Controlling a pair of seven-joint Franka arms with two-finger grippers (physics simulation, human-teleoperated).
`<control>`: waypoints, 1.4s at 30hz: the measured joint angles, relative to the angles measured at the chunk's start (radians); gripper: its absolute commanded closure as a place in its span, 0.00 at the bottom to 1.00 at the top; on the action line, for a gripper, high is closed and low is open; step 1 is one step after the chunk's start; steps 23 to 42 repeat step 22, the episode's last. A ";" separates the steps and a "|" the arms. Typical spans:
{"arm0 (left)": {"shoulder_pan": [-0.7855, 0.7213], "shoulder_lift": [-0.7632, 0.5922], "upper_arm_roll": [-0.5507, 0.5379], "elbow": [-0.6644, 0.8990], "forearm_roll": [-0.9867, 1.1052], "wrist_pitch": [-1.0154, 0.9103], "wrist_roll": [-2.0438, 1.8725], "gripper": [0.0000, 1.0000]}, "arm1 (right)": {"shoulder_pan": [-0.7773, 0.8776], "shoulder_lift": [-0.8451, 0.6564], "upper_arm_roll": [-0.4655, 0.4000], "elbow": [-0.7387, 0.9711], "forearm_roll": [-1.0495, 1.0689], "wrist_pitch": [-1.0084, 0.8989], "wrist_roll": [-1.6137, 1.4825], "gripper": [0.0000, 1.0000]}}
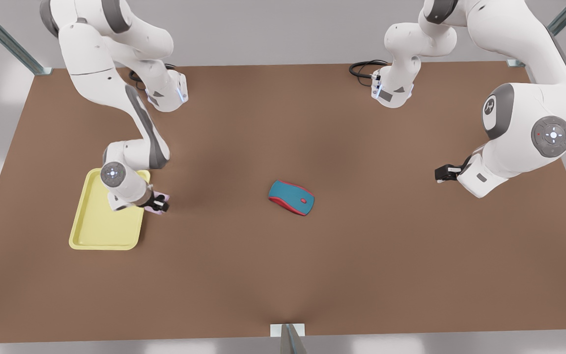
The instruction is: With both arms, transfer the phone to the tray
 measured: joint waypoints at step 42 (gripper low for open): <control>-0.002 0.008 -0.001 0.001 0.007 0.000 0.000 0.00 | 0.023 -0.144 -0.099 0.737 0.025 -0.694 -0.578 0.00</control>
